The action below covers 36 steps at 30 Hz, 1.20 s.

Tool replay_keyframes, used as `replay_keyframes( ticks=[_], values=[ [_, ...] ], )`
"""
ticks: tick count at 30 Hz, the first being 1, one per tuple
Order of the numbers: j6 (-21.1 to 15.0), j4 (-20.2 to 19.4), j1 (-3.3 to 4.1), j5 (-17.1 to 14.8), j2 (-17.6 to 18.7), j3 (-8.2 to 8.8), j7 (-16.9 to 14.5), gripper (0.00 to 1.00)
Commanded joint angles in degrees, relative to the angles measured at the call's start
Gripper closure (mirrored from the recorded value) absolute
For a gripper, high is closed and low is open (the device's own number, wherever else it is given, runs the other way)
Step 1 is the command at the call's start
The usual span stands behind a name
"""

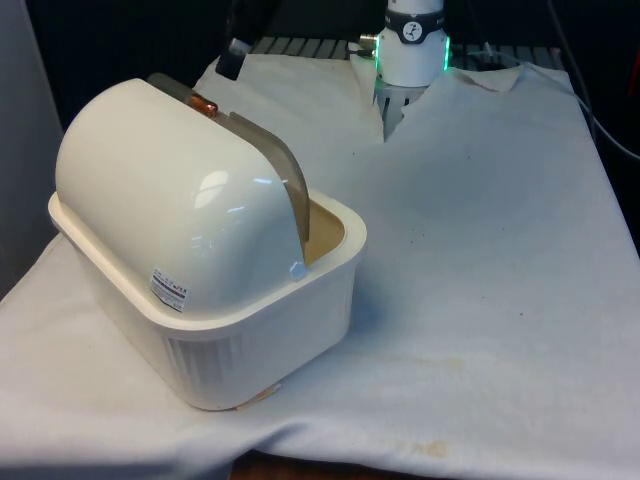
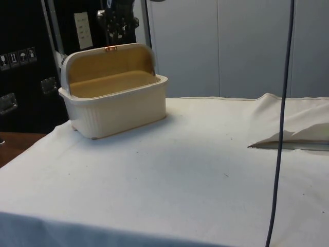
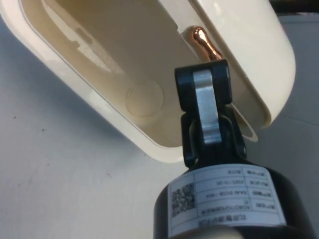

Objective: Open the lid, then close it.

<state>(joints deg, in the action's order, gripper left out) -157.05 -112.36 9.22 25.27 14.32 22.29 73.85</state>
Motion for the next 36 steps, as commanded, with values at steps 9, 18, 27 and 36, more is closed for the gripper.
replay_keyframes(
  ticks=[9, 18, 27, 36],
  values=[
    [2.06, 2.01, -0.29, -0.4, 0.29, -0.23, -2.81, 1.0],
    [2.29, 2.52, -0.23, -0.8, -0.86, -0.52, -6.7, 1.0],
    [3.78, 2.64, -0.29, -2.18, -1.89, -1.43, -11.12, 1.0],
    [6.36, 3.78, -0.17, -5.33, -2.18, -2.23, -16.67, 1.0]
  ],
)
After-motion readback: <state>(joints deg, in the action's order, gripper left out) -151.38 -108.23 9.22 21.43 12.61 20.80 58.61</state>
